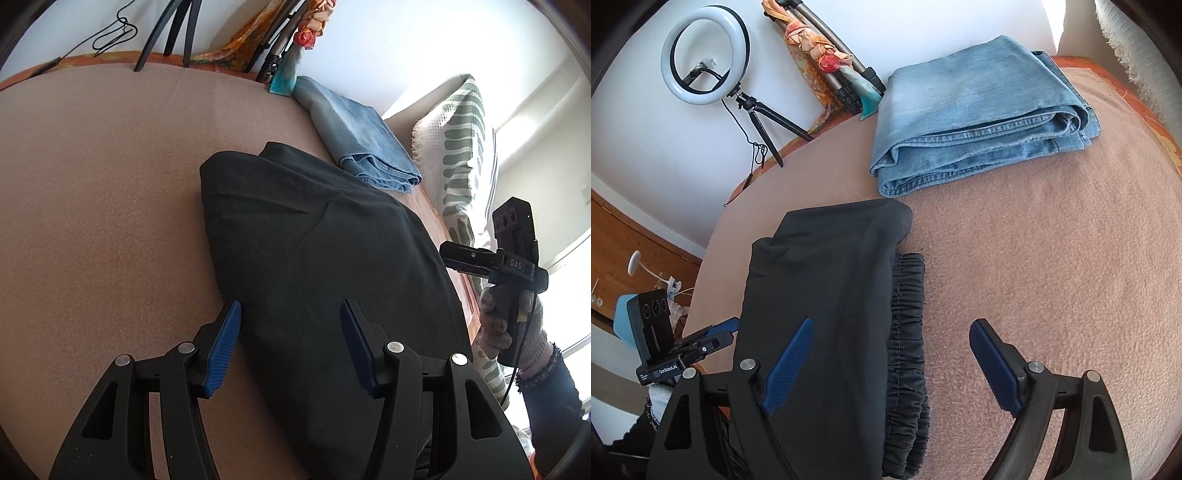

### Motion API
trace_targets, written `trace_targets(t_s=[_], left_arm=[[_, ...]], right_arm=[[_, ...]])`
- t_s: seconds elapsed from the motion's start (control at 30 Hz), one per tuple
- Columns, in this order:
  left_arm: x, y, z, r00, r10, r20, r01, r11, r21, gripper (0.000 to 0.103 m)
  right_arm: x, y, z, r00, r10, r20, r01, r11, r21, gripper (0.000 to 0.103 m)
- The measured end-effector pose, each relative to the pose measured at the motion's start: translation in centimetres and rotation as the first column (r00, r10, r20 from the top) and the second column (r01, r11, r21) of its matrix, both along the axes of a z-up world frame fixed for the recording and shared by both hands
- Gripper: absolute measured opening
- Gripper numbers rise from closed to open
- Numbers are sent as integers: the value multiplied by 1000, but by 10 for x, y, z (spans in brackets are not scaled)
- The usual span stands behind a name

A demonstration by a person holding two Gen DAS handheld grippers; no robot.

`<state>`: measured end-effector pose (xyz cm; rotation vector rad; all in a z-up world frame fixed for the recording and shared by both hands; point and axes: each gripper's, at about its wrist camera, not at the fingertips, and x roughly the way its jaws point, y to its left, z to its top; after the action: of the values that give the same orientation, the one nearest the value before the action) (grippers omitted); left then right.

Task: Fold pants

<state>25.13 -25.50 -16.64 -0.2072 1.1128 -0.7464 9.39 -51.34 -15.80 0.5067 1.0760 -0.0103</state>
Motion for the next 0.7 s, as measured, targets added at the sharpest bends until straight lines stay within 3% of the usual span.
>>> trace_targets(t_s=[0.27,0.5,0.63,0.7], left_arm=[[2,-2,-6,1000,0,-26,0,1000,-20,55],[5,-1,-10,999,-5,-42,3,999,-37,55],[5,-2,-11,999,-18,-36,16,999,-50,55],[6,-2,-12,999,-21,-37,19,998,-62,55]], right_arm=[[-5,-7,-27,998,53,-32,-47,987,155,89],[-4,-9,-34,996,91,23,-94,961,258,93],[-5,-11,-42,992,104,72,-123,928,351,84],[-3,-6,-44,989,118,90,-143,925,352,83]])
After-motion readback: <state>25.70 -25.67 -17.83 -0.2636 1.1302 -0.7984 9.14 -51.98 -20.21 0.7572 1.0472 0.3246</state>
